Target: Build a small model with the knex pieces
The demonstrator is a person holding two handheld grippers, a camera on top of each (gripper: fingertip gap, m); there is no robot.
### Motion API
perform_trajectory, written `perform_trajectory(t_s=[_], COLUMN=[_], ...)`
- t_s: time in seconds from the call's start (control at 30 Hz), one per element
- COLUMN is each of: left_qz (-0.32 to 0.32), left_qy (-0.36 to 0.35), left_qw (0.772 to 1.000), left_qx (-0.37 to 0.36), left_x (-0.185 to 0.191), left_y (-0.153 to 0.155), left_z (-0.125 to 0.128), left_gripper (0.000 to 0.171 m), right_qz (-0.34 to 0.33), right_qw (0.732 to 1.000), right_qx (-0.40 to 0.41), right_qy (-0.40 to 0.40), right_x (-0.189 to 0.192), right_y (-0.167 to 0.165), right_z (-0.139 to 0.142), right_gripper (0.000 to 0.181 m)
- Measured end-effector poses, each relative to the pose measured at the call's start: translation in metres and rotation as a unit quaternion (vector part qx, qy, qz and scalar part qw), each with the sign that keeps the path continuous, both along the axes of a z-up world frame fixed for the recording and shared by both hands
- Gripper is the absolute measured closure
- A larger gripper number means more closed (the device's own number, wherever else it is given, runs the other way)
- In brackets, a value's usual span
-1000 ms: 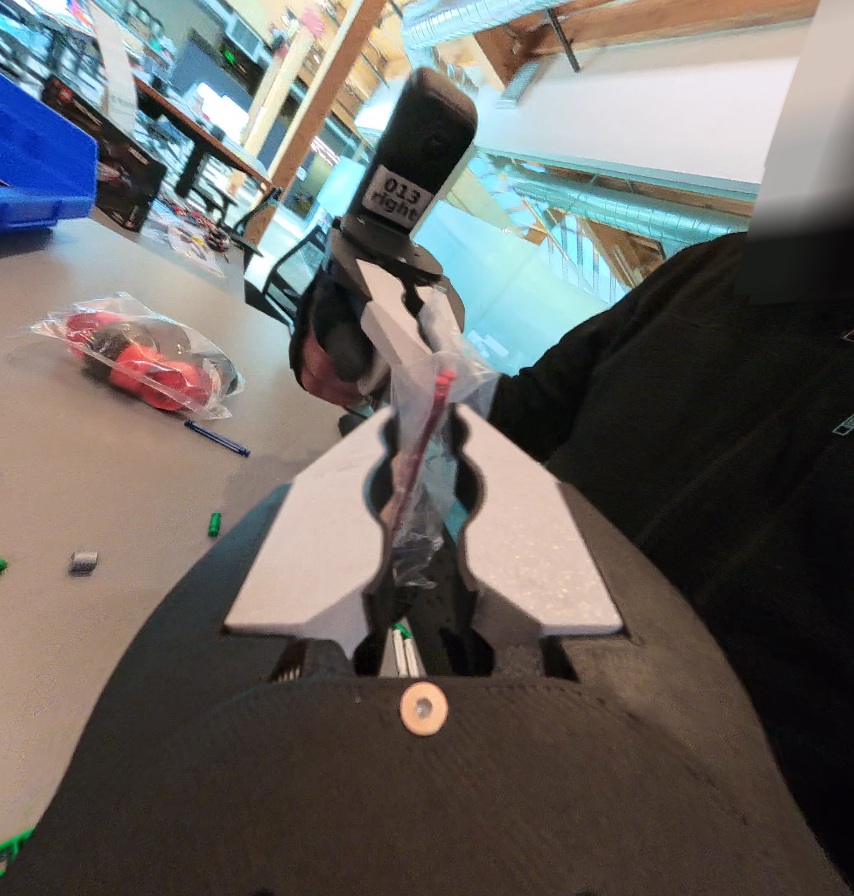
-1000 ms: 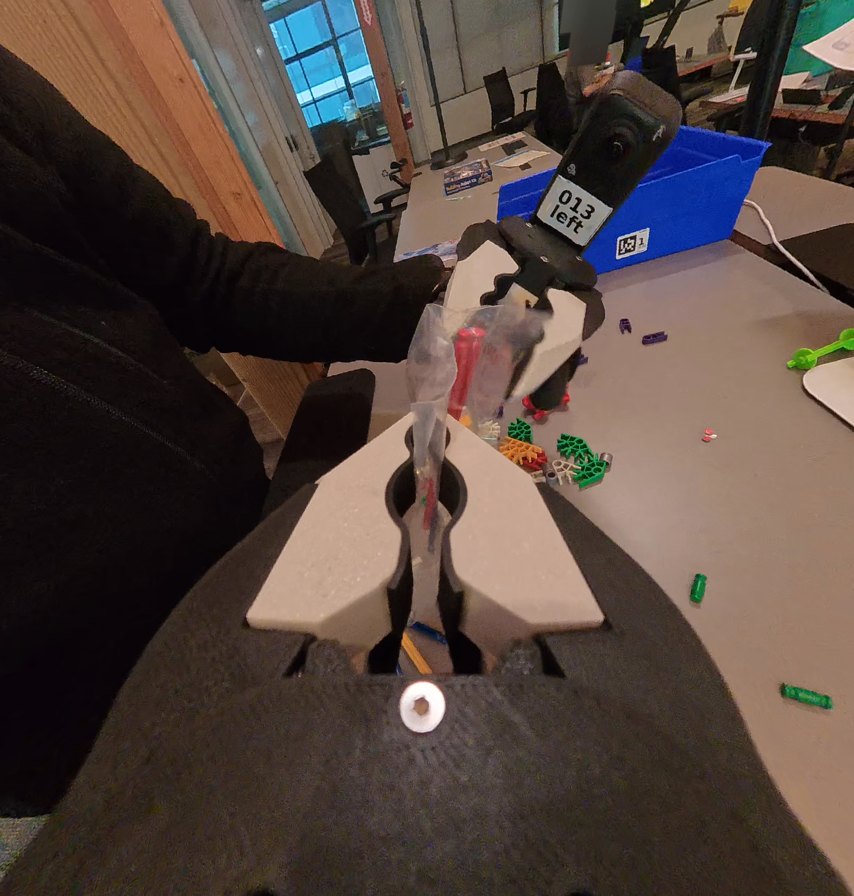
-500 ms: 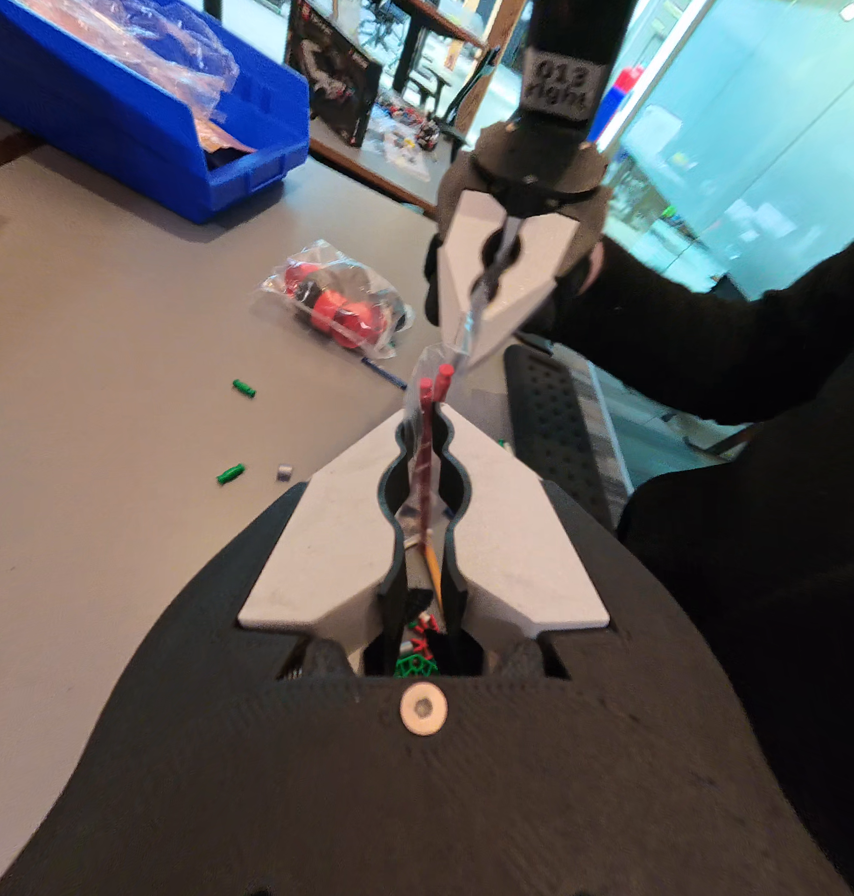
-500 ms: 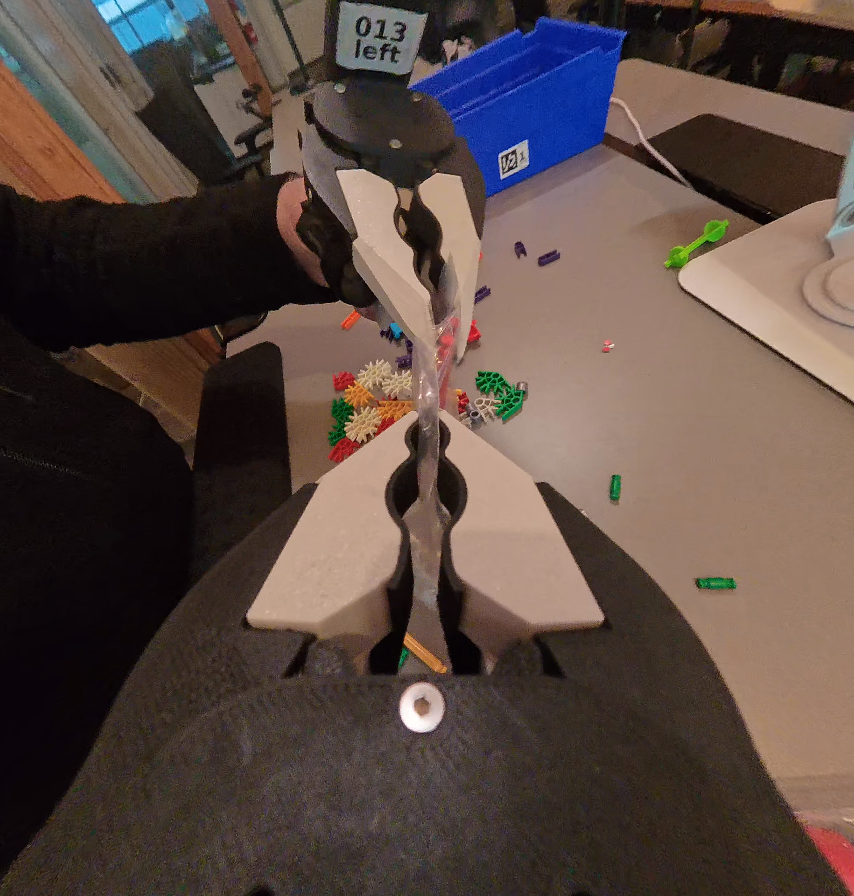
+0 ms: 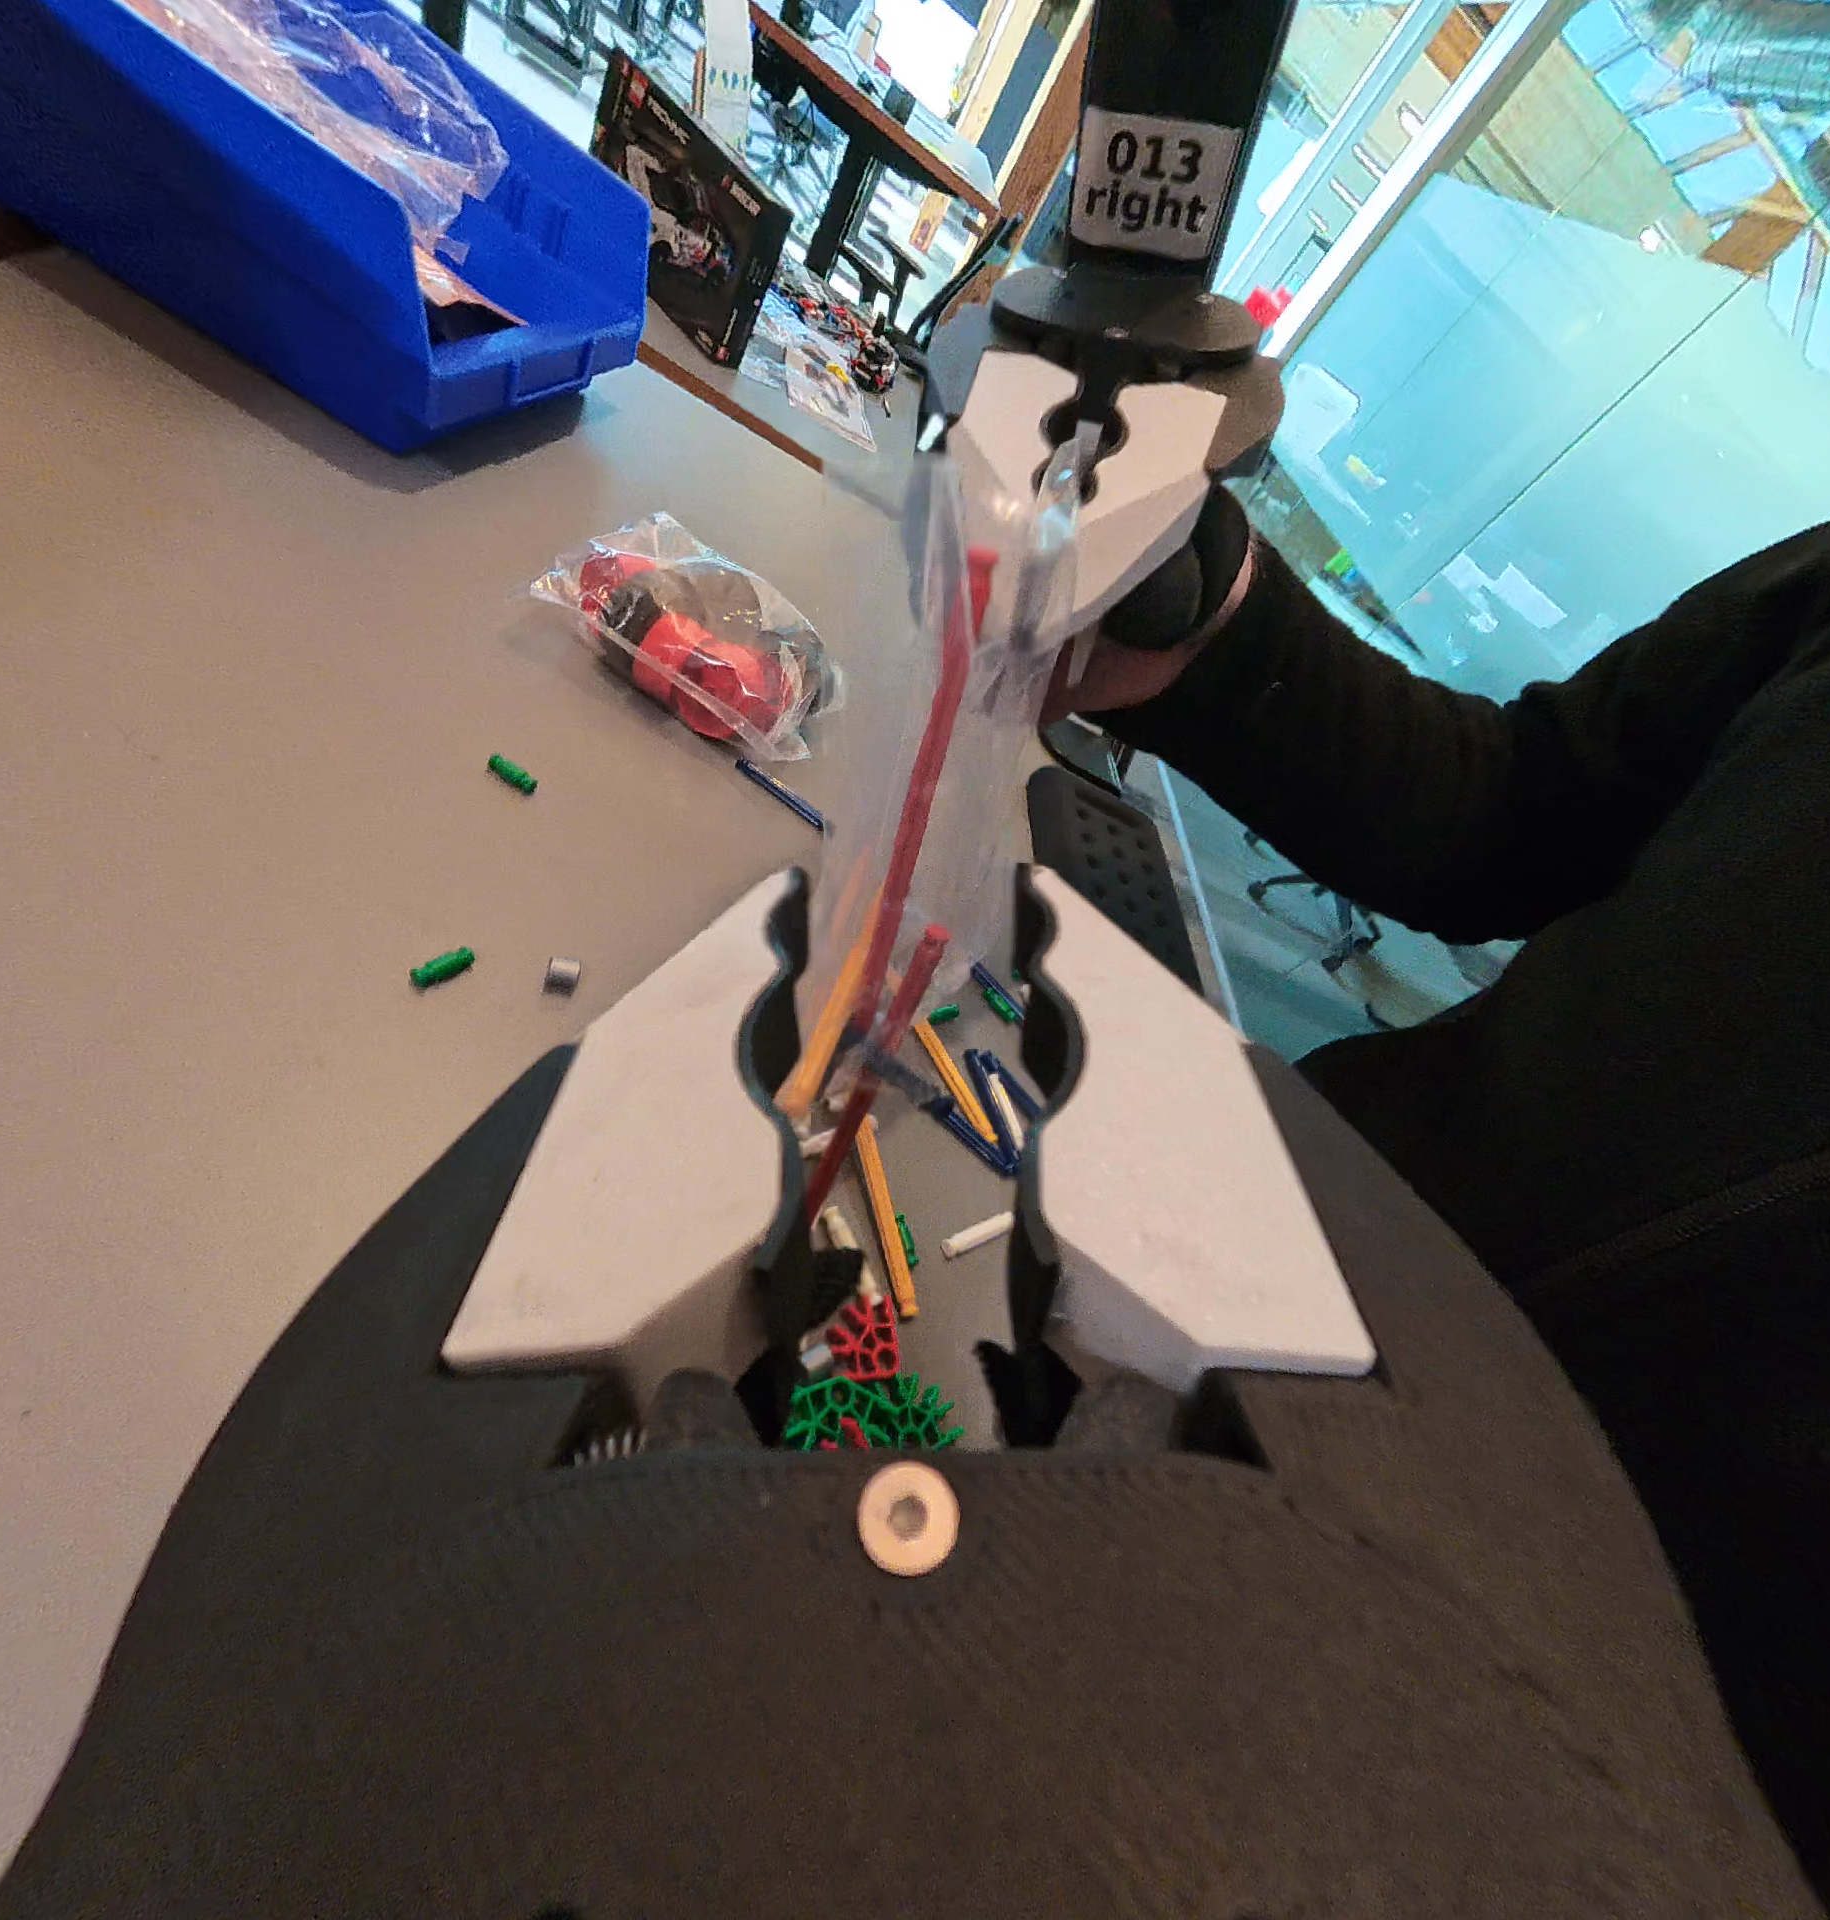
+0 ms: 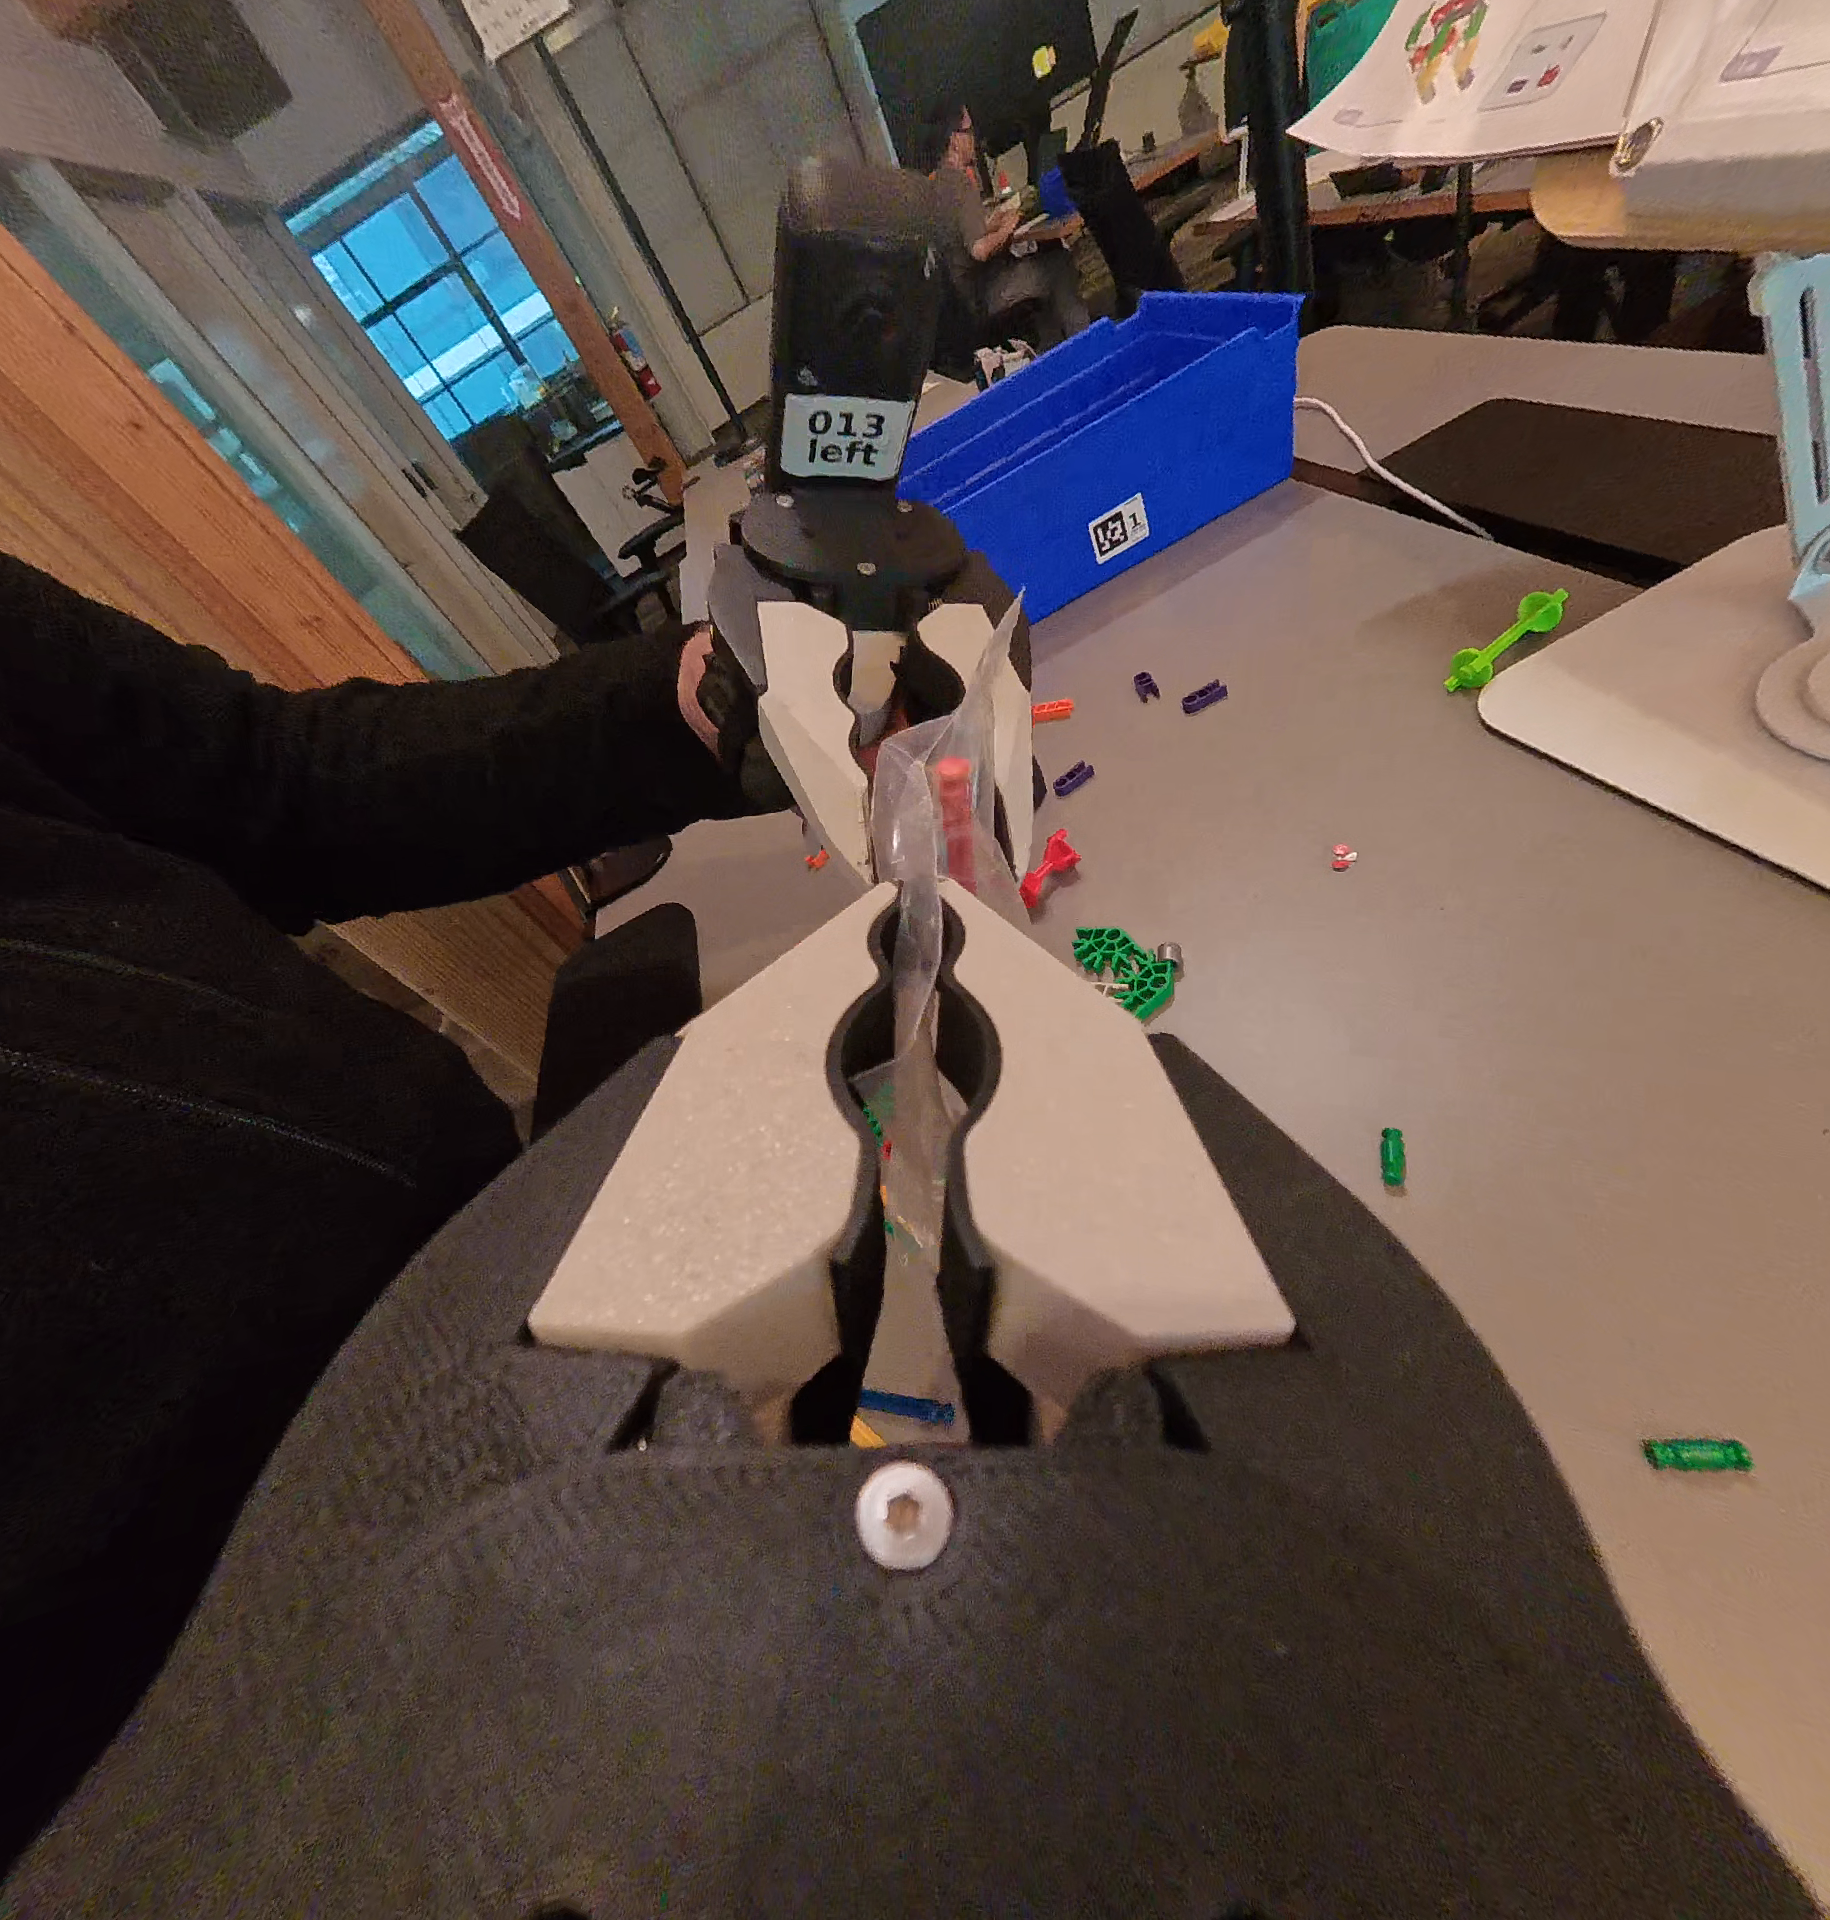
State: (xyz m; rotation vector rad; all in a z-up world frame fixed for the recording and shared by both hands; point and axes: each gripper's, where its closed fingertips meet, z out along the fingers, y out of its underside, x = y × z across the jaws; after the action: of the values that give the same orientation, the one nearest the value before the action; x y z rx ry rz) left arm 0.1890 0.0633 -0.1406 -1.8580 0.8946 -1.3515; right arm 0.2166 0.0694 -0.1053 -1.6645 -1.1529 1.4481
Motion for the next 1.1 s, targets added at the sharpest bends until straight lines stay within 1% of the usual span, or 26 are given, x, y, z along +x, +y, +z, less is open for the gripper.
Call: perform_trajectory(t_s=[0.03, 0.1, 0.17, 0.23, 0.3, 0.33, 0.37, 0.4, 0.43, 0.5, 0.57, 0.63, 0.7, 0.77, 0.8, 0.87, 0.9, 0.93, 1.0, 1.03, 1.07, 1.1], left_qz=[0.010, 0.018, 0.010, 0.014, 0.047, 0.057, 0.071, 0.089, 0.099, 0.109, 0.101, 0.087, 0.096, 0.091, 0.101, 0.094, 0.102, 0.097, 0.086, 0.080, 0.075, 0.076], left_qy=[-0.006, 0.004, 0.020, 0.041, 0.065, 0.064, 0.066, 0.071, 0.058, 0.027, 0.025, -0.002, 0.007, -0.010, -0.017, -0.056, -0.068, -0.080, -0.089, -0.096, -0.104, -0.106], left_qw=[1.000, 1.000, 0.999, 0.999, 0.997, 0.996, 0.995, 0.994, 0.993, 0.994, 0.995, 0.996, 0.995, 0.995, 0.994, 0.993, 0.992, 0.991, 0.991, 0.991, 0.991, 0.990], left_qx=[-0.007, -0.019, -0.025, -0.019, -0.003, -0.009, -0.012, -0.006, -0.007, -0.014, -0.008, 0.006, 0.020, 0.033, 0.040, 0.036, 0.042, 0.042, 0.041, 0.042, 0.043, 0.042], left_x=[-0.003, -0.008, -0.007, -0.003, 0.001, 0.004, 0.005, 0.004, 0.004, 0.002, 0.000, 0.000, -0.003, -0.004, -0.006, -0.004, -0.004, -0.002, 0.005, 0.008, 0.010, 0.009], left_y=[0.001, 0.001, -0.008, -0.013, -0.009, -0.009, -0.009, -0.007, -0.006, -0.007, -0.010, -0.015, -0.012, -0.013, -0.010, -0.012, -0.010, -0.011, -0.011, -0.012, -0.012, -0.010], left_z=[-0.002, -0.011, -0.020, -0.029, -0.036, -0.038, -0.040, -0.042, -0.040, -0.037, -0.038, -0.028, -0.028, -0.018, -0.014, -0.002, 0.003, 0.007, 0.007, 0.008, 0.009, 0.008], left_gripper=[0.123, 0.114, 0.113, 0.106, 0.106, 0.104, 0.110, 0.128, 0.141, 0.159, 0.161, 0.162, 0.163, 0.164, 0.165, 0.167, 0.167, 0.167, 0.168, 0.167, 0.167, 0.167], right_qz=[-0.003, -0.013, -0.014, -0.024, -0.045, -0.055, -0.064, -0.073, -0.074, -0.071, -0.074, -0.094, -0.105, -0.106, -0.099, -0.067, -0.052, -0.042, -0.008, 0.006, 0.009, 0.012], right_qw=[1.000, 1.000, 0.999, 0.999, 0.996, 0.994, 0.993, 0.992, 0.992, 0.992, 0.992, 0.991, 0.991, 0.989, 0.989, 0.989, 0.990, 0.991, 0.991, 0.991, 0.992, 0.992], right_qx=[-0.007, -0.014, -0.020, -0.029, -0.048, -0.052, -0.052, -0.049, -0.049, -0.051, -0.056, -0.051, -0.050, -0.068, -0.082, -0.107, -0.114, -0.113, -0.118, -0.122, -0.115, -0.111], right_qy=[0.013, 0.021, 0.026, 0.036, 0.065, 0.074, 0.081, 0.085, 0.087, 0.086, 0.081, 0.076, 0.061, 0.071, 0.072, 0.069, 0.063, 0.057, 0.057, 0.056, 0.059, 0.060], right_x=[0.002, 0.004, 0.003, 0.005, 0.007, 0.008, 0.008, 0.009, 0.010, 0.010, 0.012, 0.016, 0.020, 0.022, 0.022, 0.016, 0.011, 0.006, -0.007, -0.012, -0.015, -0.016], right_y=[0.001, 0.004, 0.004, 0.007, 0.015, 0.017, 0.019, 0.020, 0.020, 0.017, 0.018, 0.023, 0.026, 0.027, 0.024, 0.013, 0.006, 0.000, -0.014, -0.018, -0.018, -0.017], right_z=[0.004, 0.007, 0.009, 0.011, 0.019, 0.021, 0.023, 0.024, 0.023, 0.020, 0.016, 0.012, 0.005, 0.003, 0.001, -0.006, -0.011, -0.015, -0.020, -0.022, -0.023, -0.023], right_gripper=[0.181, 0.181, 0.181, 0.181, 0.181, 0.181, 0.181, 0.181, 0.181, 0.181, 0.181, 0.181, 0.181, 0.179, 0.161, 0.131, 0.116, 0.120, 0.145, 0.151, 0.164, 0.166])
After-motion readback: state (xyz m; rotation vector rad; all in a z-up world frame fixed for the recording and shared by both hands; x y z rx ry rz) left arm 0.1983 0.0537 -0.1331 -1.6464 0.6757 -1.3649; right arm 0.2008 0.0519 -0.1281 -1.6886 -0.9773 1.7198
